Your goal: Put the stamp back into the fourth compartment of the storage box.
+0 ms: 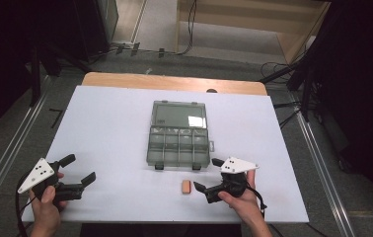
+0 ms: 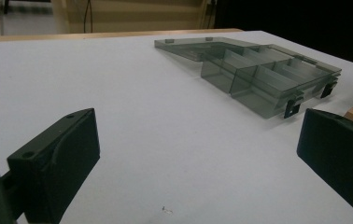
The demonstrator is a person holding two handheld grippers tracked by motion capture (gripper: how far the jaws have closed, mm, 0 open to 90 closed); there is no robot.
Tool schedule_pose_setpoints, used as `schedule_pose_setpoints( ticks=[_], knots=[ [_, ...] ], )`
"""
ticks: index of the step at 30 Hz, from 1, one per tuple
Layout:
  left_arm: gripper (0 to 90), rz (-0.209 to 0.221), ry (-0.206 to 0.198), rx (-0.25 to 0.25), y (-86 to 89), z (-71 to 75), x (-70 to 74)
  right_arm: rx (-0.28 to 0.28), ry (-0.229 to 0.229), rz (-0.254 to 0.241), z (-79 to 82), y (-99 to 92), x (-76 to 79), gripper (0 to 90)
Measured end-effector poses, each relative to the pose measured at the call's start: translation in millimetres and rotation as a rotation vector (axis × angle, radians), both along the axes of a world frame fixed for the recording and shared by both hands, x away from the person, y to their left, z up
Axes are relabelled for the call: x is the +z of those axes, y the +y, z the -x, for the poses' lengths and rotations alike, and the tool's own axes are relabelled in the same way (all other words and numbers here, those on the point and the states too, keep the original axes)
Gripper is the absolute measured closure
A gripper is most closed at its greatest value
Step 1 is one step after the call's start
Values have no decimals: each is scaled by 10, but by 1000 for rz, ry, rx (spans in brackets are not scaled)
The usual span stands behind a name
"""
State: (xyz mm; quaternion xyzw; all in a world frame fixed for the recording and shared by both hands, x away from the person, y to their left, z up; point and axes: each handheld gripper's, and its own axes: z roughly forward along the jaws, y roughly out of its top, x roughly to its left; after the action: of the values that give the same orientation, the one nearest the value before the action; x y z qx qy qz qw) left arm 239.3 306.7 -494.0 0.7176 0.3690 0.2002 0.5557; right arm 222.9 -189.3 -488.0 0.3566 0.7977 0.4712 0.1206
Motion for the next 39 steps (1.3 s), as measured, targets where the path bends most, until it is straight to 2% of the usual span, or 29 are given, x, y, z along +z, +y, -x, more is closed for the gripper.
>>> schedule_pose_setpoints(
  ticks=[2,7,12,14,15,17,20,21,24,27,31,34,39],
  knots=[
    [0,0,-1,4,1,1,0,4,14,12,15,10,-19,0],
    [0,2,-2,4,10,2,1,11,54,4,39,11,-65,0],
    [0,3,-1,1,9,3,1,21,72,2,35,1,-65,0],
    [0,4,-2,-1,12,3,1,30,79,1,45,10,-63,59],
    [0,6,-2,-1,12,1,0,27,78,12,56,21,-64,66],
    [0,6,-2,-1,10,-2,0,61,82,31,66,48,-80,66],
    [0,3,-2,1,8,-1,1,68,86,50,57,109,-105,73],
    [0,4,-1,2,7,-1,-1,73,88,50,57,133,-113,114],
    [0,5,-1,1,0,0,-2,82,87,72,70,224,-134,128],
    [0,0,-2,-3,-1,5,-1,74,90,89,68,277,-150,131],
    [0,-1,-1,-3,-2,3,-2,66,84,100,61,324,-158,210],
    [0,2,-1,-4,0,2,-2,74,98,117,58,373,-181,262],
    [0,-6,0,-6,-6,-1,-3,85,109,146,41,440,-221,311]
  ],
)
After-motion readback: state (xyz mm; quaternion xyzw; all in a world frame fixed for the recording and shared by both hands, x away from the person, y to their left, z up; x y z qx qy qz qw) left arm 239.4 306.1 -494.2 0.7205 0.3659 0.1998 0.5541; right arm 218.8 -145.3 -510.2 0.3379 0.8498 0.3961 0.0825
